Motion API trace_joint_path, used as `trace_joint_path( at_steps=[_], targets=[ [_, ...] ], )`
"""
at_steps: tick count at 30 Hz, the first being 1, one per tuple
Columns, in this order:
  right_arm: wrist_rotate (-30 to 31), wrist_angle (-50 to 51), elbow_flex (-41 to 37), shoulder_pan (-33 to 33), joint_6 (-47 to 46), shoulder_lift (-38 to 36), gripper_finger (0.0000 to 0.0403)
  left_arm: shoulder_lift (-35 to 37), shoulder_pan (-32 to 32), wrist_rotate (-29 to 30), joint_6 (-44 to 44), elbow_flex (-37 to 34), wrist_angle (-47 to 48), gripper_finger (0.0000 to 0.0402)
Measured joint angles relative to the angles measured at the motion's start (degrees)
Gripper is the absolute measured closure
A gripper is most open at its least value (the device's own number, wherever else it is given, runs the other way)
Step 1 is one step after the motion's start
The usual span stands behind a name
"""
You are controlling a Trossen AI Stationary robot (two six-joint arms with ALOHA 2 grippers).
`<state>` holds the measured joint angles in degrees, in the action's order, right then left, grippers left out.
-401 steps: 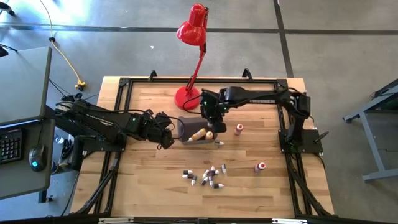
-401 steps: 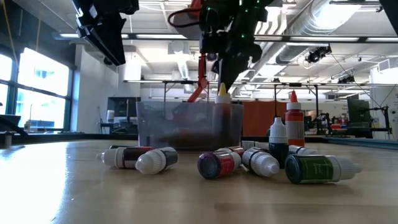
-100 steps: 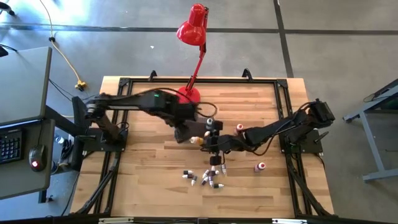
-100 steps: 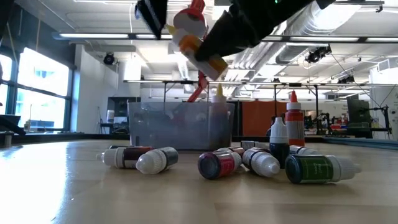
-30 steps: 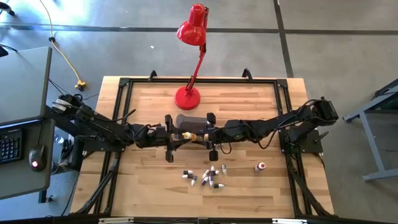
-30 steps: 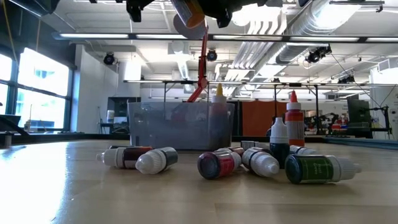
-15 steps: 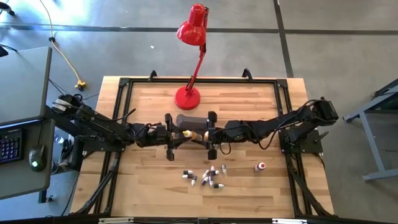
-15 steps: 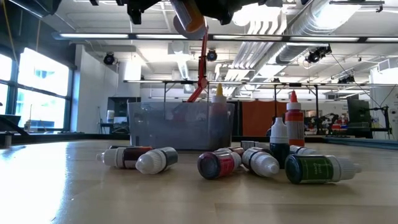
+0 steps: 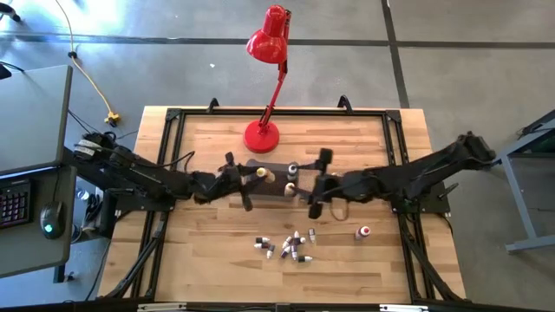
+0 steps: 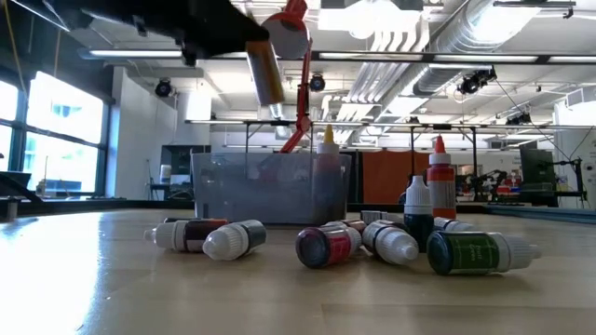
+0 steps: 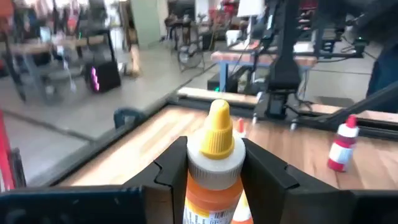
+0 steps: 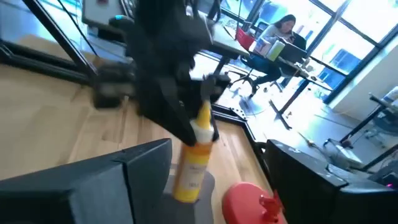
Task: Pick & Place food coloring
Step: Adjust the large yellow food coloring bottle in the black bin
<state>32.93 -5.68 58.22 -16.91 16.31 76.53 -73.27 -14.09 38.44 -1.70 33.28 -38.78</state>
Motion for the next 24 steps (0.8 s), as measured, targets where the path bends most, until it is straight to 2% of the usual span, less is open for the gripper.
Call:
trace_joint_path(
  at_steps=[5, 9, 14, 19, 24],
  targets=[
    [0.0, 6.3, 0.0, -2.5, -6.1, -6.1, 0.015, -6.1, 8.2, -11.0, -7.4, 2.0, 1.4, 0.0291],
    [-0.5, 10.3, 0.0, -3.5, -8.8, -8.1, 0.0151, -10.8, 12.2, -15.4, -9.6, 6.9, 6.7, 0.0292],
    [-2.1, 14.7, 0.0, -4.4, -11.9, -8.0, 0.0153, -16.7, 13.0, -16.9, -11.1, 13.3, 16.2, 0.0292],
    [-1.9, 17.8, 0.0, -4.5, -16.2, -8.0, 0.0155, -22.7, 13.0, -18.4, -11.7, 18.1, 16.3, 0.0292],
    [-3.5, 20.2, 0.0, -4.5, -16.4, -7.5, 0.016, -27.2, 13.0, -19.5, -12.3, 21.4, 16.8, 0.029]
  ],
)
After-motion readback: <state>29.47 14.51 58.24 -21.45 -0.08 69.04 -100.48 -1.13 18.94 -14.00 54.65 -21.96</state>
